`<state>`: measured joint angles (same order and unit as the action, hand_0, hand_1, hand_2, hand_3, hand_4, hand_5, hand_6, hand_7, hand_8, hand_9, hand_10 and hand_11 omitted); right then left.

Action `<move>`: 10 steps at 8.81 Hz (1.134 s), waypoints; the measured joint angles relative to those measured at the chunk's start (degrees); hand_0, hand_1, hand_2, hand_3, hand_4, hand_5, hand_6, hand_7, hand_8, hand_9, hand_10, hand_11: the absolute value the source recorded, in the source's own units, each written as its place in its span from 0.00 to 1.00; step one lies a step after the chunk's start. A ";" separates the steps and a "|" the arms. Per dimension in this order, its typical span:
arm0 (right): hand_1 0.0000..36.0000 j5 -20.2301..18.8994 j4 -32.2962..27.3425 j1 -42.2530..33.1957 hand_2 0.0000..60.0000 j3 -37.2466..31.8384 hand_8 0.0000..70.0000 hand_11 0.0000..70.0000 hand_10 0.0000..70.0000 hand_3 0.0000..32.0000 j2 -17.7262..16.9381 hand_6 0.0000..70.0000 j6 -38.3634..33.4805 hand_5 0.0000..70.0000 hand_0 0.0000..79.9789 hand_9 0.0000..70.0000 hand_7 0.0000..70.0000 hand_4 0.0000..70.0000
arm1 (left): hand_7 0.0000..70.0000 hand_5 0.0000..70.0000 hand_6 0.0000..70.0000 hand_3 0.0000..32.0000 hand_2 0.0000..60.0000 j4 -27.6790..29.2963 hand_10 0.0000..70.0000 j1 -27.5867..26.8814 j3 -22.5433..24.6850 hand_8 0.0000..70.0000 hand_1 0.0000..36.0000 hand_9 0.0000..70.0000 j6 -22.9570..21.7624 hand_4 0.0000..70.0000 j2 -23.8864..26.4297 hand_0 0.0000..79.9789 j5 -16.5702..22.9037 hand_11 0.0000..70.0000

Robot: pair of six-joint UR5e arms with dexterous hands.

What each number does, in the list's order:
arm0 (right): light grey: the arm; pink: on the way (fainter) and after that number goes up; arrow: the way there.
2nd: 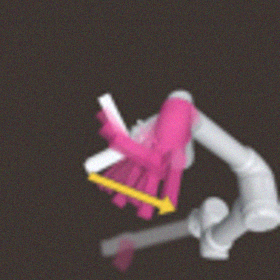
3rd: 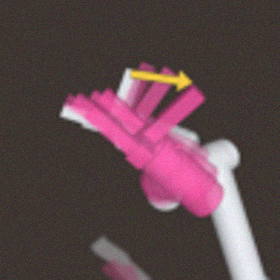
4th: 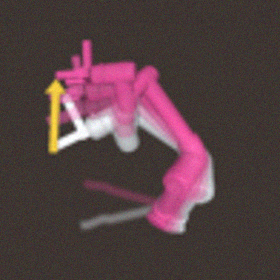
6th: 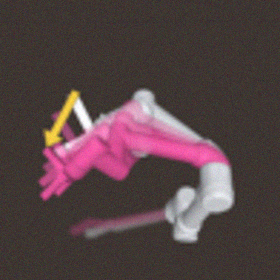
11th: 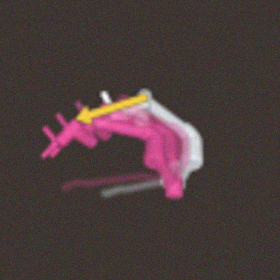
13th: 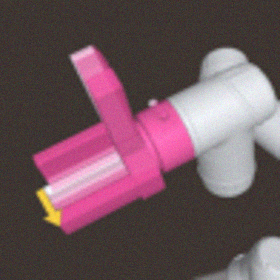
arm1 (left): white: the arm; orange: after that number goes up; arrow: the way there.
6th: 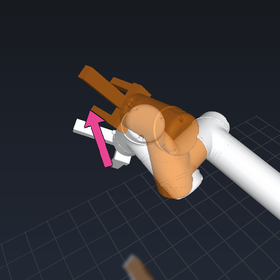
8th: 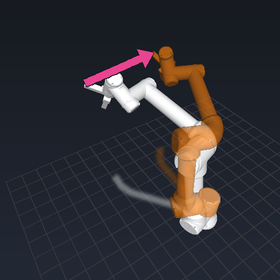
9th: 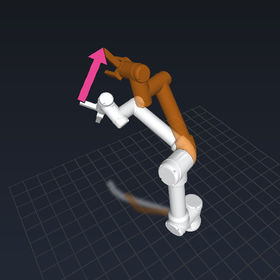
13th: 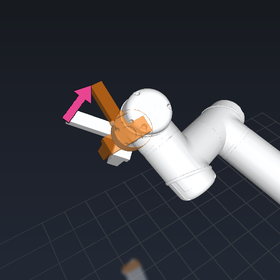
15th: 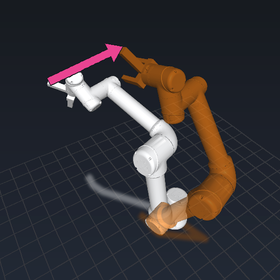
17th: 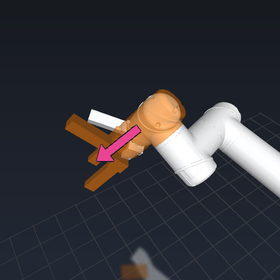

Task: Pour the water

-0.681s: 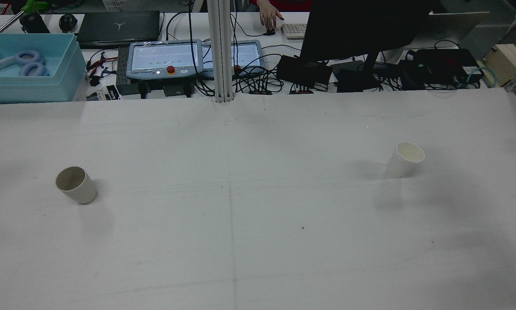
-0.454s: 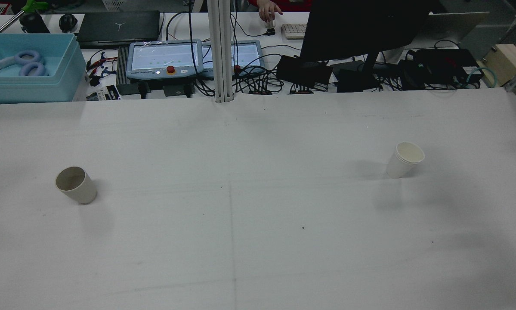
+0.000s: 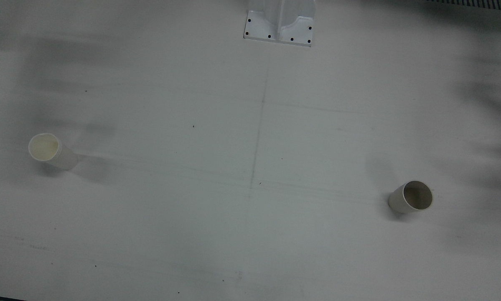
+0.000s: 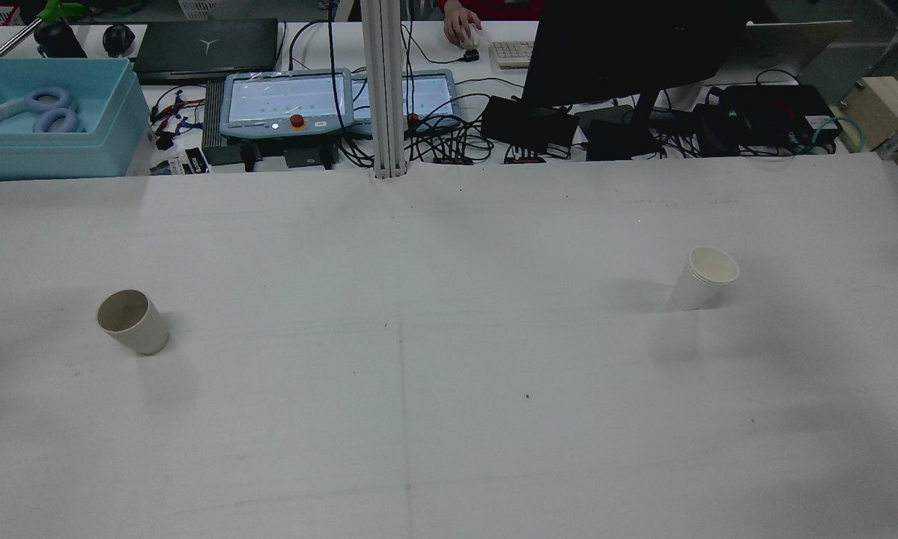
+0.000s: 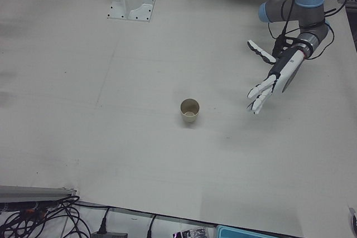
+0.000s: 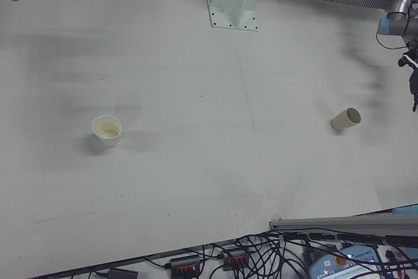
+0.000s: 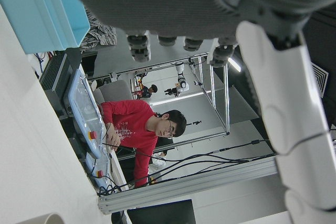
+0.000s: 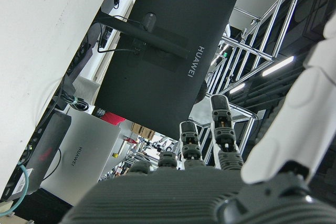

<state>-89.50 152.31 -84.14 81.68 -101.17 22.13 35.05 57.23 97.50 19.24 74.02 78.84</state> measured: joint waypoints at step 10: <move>0.19 0.21 0.10 -1.45 0.00 0.38 0.06 0.00 0.00 0.00 -0.42 0.14 -0.54 0.18 0.59 0.06 0.22 0.38 | 0.01 0.00 0.00 0.20 0.00 -7.95 0.00 -11.83 -2.61 0.00 0.43 0.00 7.65 0.09 7.00 0.79 -4.61 0.00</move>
<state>-89.30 152.41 -85.59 82.06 -101.59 21.59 27.10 45.40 94.89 26.89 81.02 74.23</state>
